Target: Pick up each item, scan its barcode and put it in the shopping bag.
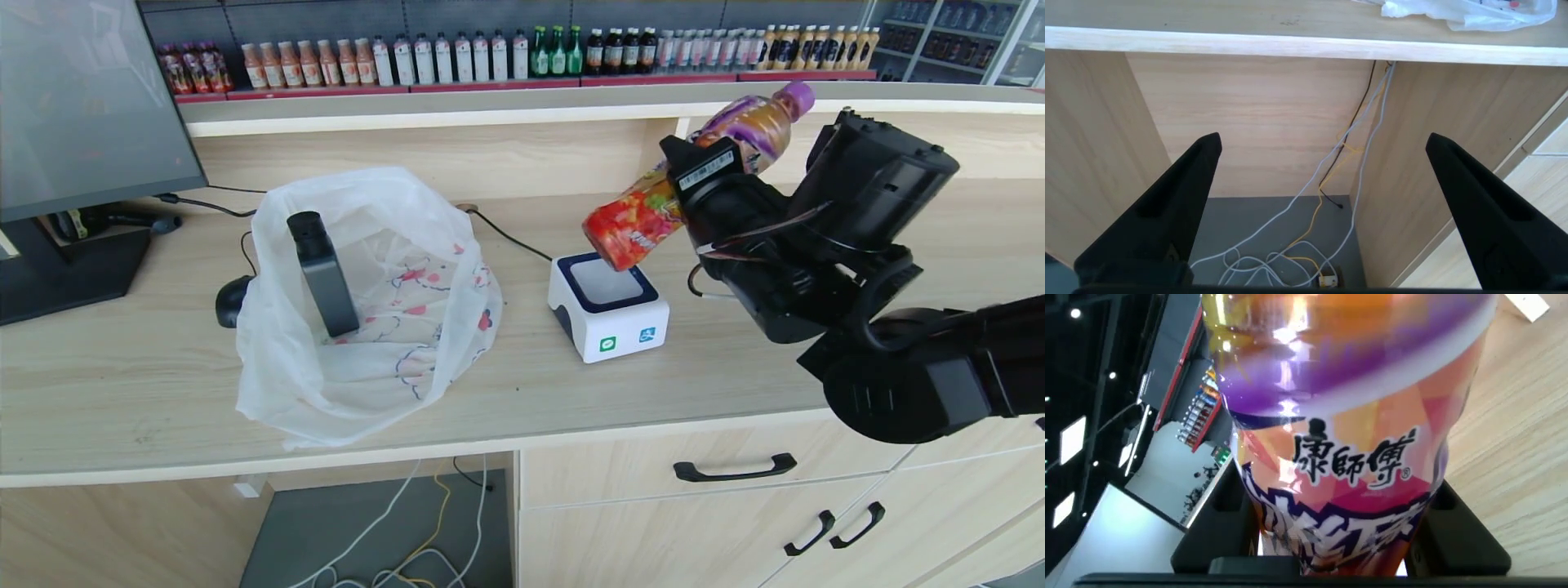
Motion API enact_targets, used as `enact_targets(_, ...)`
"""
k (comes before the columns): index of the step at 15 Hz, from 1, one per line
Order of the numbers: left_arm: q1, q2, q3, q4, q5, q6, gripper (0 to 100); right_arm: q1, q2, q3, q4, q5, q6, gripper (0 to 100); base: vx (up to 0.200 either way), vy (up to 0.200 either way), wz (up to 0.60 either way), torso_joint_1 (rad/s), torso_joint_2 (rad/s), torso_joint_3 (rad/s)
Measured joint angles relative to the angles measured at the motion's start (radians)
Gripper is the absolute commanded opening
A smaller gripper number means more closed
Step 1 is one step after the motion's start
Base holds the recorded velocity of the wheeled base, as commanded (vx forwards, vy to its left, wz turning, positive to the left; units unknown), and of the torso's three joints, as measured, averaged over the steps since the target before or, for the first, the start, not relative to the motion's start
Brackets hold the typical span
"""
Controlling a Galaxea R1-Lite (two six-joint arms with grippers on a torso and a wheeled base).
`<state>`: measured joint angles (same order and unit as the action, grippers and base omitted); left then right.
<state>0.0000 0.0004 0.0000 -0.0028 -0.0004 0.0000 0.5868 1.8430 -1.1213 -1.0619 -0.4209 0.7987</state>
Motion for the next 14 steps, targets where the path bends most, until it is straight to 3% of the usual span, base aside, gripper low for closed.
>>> enact_targets(9,0.000,0.000,0.000,0.000,0.000,0.000,100,0.041,-0.217,0.113,-0.029,0.006,-0.441,0,0.000,0.000,0.00,0.000,0.00,0.000)
enact_targets(14,0.000,0.000,0.000,0.000,0.000,0.000,100,0.067,-0.249,0.235,-0.239,0.154,-0.703,0,0.000,0.000,0.00,0.000,0.00,0.000)
